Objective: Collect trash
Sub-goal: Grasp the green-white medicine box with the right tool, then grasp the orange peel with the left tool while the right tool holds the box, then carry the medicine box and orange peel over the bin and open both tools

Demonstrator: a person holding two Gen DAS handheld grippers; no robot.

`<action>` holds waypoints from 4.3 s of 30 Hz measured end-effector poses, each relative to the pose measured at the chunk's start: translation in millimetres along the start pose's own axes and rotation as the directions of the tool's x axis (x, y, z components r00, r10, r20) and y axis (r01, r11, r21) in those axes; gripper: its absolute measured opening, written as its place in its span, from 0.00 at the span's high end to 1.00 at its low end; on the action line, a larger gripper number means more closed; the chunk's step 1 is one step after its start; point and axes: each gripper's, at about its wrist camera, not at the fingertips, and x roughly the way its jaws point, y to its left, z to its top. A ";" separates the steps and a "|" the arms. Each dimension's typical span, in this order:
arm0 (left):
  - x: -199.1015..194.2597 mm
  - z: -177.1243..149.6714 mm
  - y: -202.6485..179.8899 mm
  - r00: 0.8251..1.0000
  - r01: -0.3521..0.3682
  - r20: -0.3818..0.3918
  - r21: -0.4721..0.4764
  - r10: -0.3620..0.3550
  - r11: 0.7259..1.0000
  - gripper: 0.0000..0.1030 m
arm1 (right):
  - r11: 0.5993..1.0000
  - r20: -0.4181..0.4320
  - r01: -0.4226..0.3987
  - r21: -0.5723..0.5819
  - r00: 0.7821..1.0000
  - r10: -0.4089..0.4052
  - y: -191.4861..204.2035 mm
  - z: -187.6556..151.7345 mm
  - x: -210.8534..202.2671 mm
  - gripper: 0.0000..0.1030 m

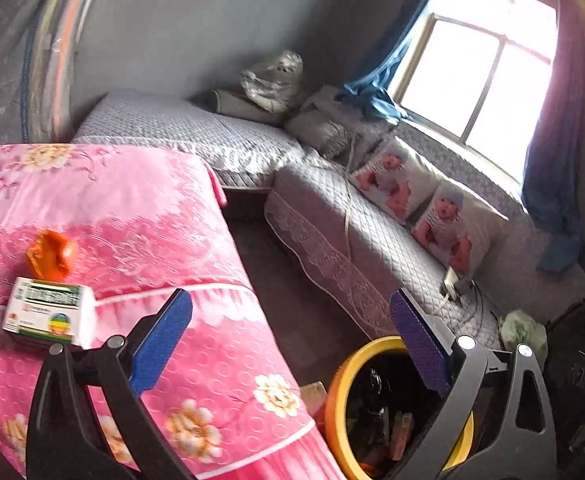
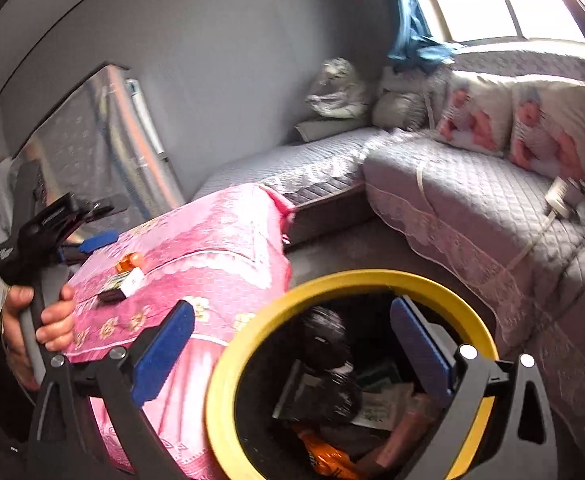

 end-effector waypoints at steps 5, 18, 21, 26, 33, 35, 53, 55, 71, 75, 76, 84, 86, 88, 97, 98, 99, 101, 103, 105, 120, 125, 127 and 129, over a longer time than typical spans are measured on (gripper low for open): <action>-65.9 25.9 77.6 0.979 -0.128 0.152 -0.072 0.138 0.989 0.08 | 0.917 -0.079 -0.253 -0.309 0.967 0.240 92.9 15.7 44.5 0.08; -185.0 5.9 245.5 0.884 -0.391 0.152 -0.276 0.442 0.878 0.08 | 0.492 -0.511 -0.612 -0.619 0.790 0.339 272.1 21.5 224.0 0.08; -189.7 -4.2 258.2 0.887 -0.387 0.138 -0.302 0.441 0.871 0.08 | 0.455 -0.570 -0.648 -0.611 0.759 0.314 287.5 25.9 259.9 0.08; -177.3 -8.4 265.2 0.899 -0.377 0.110 -0.299 0.424 0.877 0.08 | 0.424 -0.652 -0.688 -0.589 0.714 0.255 299.9 27.1 304.9 0.09; -159.6 -8.3 276.4 0.908 -0.375 0.069 -0.311 0.414 0.873 0.08 | 0.402 -0.723 -0.729 -0.555 0.661 0.201 306.2 17.9 335.7 0.16; -156.9 -9.2 278.4 0.907 -0.382 0.055 -0.311 0.418 0.870 0.08 | 0.415 -0.740 -0.743 -0.525 0.639 0.207 307.6 17.1 342.7 0.16; -109.1 6.9 241.1 0.913 -0.408 -0.063 -0.098 0.403 0.908 0.08 | 0.564 -0.714 -0.780 -0.271 0.556 0.426 267.2 39.5 284.4 0.32; -86.1 10.8 228.9 0.922 -0.376 -0.108 -0.019 0.372 0.926 0.08 | 0.599 -0.679 -0.769 -0.220 0.562 0.472 241.5 42.2 261.7 0.32; 79.6 38.0 206.8 0.887 -0.303 -0.314 0.157 0.338 0.940 0.08 | 0.732 -0.351 -0.673 0.107 0.663 0.661 118.0 20.7 131.9 0.31; 102.2 37.3 206.4 0.877 -0.285 -0.357 0.157 0.323 0.946 0.08 | 0.735 -0.322 -0.661 0.151 0.670 0.669 108.6 13.6 124.8 0.31; 106.8 35.8 207.1 0.869 -0.295 -0.363 0.169 0.338 0.940 0.09 | 0.735 -0.320 -0.660 0.156 0.670 0.670 107.3 11.2 122.5 0.31; 94.8 31.2 204.9 0.875 -0.301 -0.341 0.175 0.345 0.937 0.62 | 0.733 -0.285 -0.659 0.165 0.680 0.676 107.6 13.0 111.6 0.31; 79.0 32.2 201.6 0.886 -0.295 -0.320 0.165 0.335 0.941 0.63 | 0.730 -0.276 -0.664 0.165 0.679 0.680 111.2 16.8 109.0 0.31; 55.4 33.0 194.8 0.901 -0.292 -0.279 0.173 0.331 0.941 0.63 | 0.725 -0.273 -0.671 0.158 0.676 0.685 116.8 19.9 106.9 0.31; -79.3 22.5 126.4 0.934 -0.349 -0.007 0.190 0.356 0.918 0.63 | 0.687 -0.264 -0.705 0.177 0.639 0.723 147.7 16.2 93.9 0.31; -90.6 21.8 119.3 0.938 -0.343 0.010 0.184 0.347 0.921 0.63 | 0.687 -0.259 -0.703 0.184 0.640 0.723 148.7 15.0 93.0 0.31; -101.8 20.5 112.4 0.942 -0.332 0.022 0.175 0.334 0.927 0.63 | 0.689 -0.252 -0.699 0.191 0.643 0.723 148.9 14.1 91.6 0.31; -119.9 18.2 97.7 0.947 -0.321 0.042 0.173 0.319 0.931 0.63 | 0.687 -0.241 -0.696 0.209 0.644 0.726 147.7 13.3 90.3 0.31; -134.2 14.2 84.2 0.951 -0.310 0.065 0.184 0.304 0.933 0.63 | 0.693 -0.227 -0.687 0.219 0.655 0.721 145.7 13.4 86.4 0.31; -143.6 11.2 70.7 0.956 -0.292 0.082 0.194 0.281 0.937 0.63 | 0.701 -0.216 -0.679 0.219 0.667 0.713 143.1 14.3 81.1 0.31; -166.0 0.6 -23.9 0.980 -0.172 0.157 0.334 0.126 0.927 0.62 | 0.775 -0.033 -0.579 0.253 0.796 0.605 77.6 25.4 25.9 0.31; -158.7 -0.7 -49.7 0.985 -0.131 0.155 0.377 0.077 0.917 0.62 | 0.801 0.021 -0.540 0.259 0.832 0.554 50.7 28.5 9.2 0.31; -155.3 -2.1 -59.2 0.987 -0.114 0.150 0.398 0.058 0.910 0.62 | 0.806 0.043 -0.528 0.268 0.842 0.537 40.7 27.8 2.7 0.31; -152.1 -4.2 -68.7 0.988 -0.100 0.146 0.417 0.042 0.903 0.62 | 0.816 0.059 -0.511 0.271 0.855 0.516 30.7 26.4 -3.3 0.31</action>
